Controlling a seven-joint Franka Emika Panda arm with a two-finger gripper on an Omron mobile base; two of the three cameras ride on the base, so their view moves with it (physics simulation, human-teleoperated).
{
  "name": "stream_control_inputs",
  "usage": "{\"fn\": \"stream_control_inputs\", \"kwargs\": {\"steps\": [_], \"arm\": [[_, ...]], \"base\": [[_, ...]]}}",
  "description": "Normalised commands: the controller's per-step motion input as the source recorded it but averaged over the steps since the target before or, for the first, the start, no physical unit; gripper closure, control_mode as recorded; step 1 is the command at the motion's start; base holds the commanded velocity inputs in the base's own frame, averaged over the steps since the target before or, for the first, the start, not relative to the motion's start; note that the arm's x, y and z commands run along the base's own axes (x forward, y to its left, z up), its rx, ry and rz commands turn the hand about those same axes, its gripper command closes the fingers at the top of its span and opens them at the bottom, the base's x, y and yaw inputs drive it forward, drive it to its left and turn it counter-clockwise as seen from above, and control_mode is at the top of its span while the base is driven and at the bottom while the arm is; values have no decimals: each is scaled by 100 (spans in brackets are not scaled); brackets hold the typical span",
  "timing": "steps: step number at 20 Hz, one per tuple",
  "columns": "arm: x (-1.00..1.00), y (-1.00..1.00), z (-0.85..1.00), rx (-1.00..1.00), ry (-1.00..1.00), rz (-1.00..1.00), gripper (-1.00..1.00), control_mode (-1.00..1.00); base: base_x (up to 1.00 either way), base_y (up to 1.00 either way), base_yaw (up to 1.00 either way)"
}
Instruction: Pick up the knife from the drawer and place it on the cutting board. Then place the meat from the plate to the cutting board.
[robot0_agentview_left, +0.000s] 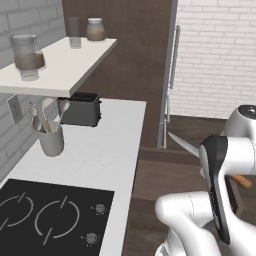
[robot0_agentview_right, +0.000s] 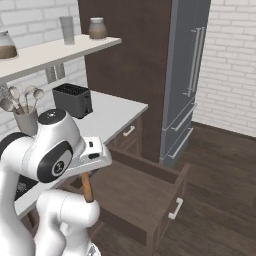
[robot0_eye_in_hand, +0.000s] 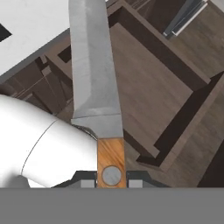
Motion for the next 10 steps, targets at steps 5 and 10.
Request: {"fn": "stream_control_inputs", "kwargs": {"steps": [5,10], "arm": [[0,0,0,0,0,0,100,-100],[-4,0,0,0,0,0,100,100]], "base": [[0,0,0],[-14,0,0]]}}
